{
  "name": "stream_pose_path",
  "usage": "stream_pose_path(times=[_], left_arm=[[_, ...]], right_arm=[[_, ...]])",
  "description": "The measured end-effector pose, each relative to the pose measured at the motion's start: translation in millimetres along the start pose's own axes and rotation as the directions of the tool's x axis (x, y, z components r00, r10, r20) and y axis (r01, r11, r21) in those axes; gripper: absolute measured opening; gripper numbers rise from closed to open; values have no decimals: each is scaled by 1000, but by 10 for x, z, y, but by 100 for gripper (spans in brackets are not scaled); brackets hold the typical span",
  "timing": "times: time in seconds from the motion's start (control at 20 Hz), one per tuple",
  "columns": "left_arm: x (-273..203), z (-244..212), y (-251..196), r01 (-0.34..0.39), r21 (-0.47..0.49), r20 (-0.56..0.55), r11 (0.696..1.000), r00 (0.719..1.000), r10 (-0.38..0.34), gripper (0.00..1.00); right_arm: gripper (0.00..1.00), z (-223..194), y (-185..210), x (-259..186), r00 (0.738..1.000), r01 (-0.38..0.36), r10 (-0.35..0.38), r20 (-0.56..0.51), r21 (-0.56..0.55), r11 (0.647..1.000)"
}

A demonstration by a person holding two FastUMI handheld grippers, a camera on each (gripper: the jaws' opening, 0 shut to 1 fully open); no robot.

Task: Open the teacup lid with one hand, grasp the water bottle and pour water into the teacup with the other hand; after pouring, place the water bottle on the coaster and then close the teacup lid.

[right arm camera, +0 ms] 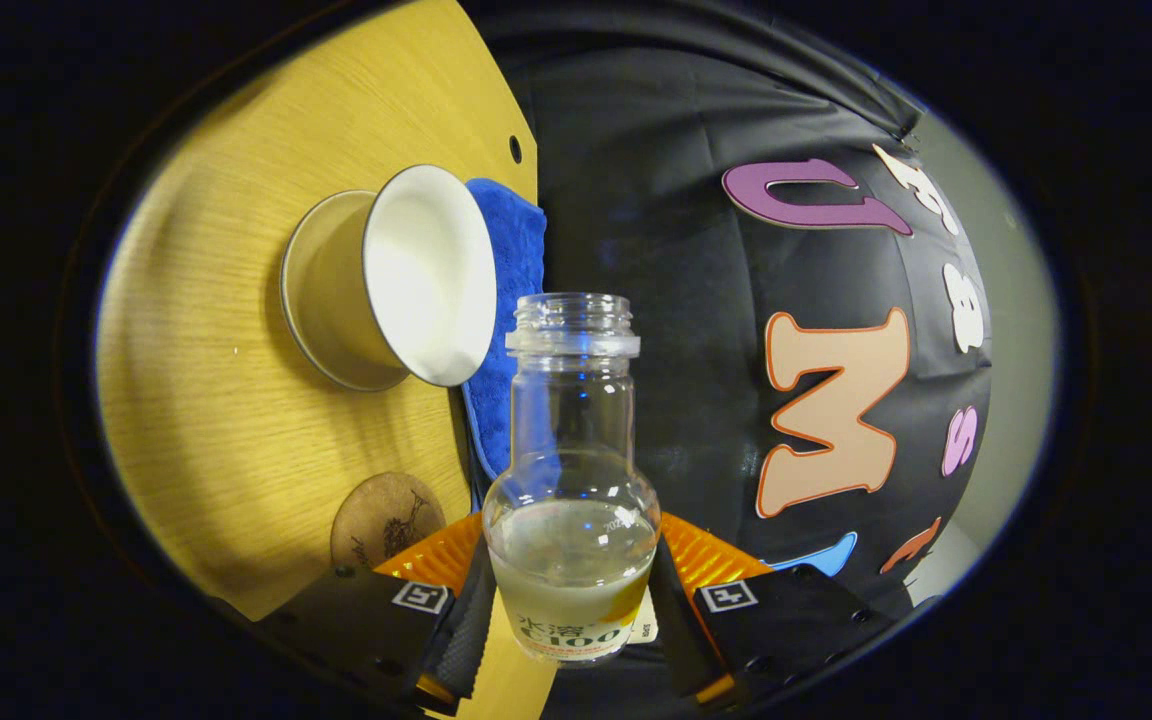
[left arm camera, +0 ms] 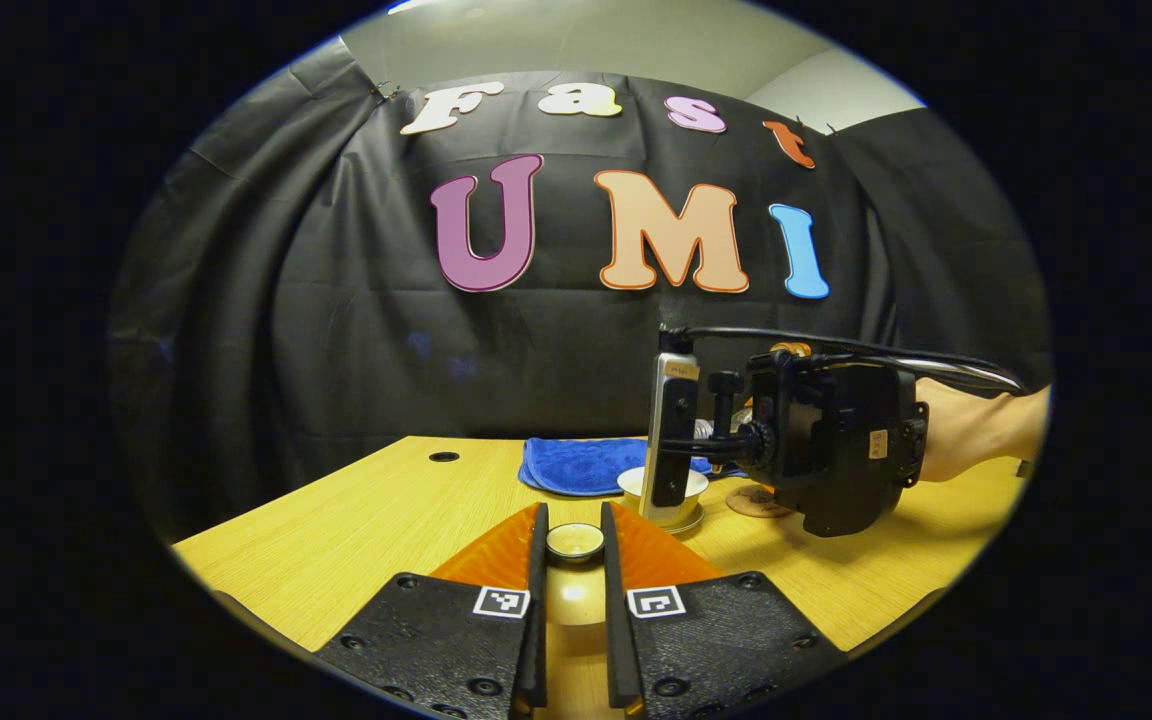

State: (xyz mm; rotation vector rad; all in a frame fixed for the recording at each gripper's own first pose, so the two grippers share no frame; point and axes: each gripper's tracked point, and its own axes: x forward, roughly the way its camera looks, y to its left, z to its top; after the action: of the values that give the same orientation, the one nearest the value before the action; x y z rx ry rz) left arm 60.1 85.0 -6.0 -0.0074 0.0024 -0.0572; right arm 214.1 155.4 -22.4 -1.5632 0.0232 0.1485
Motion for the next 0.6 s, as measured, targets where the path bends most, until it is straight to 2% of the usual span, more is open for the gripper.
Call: stream_pose_path(times=[0.6], left_arm=[[2,-8,1,0,-1,0,1000,1000,0,21]], right_arm=[[75,32,-4,12,1000,-2,3,6,-199,980]])
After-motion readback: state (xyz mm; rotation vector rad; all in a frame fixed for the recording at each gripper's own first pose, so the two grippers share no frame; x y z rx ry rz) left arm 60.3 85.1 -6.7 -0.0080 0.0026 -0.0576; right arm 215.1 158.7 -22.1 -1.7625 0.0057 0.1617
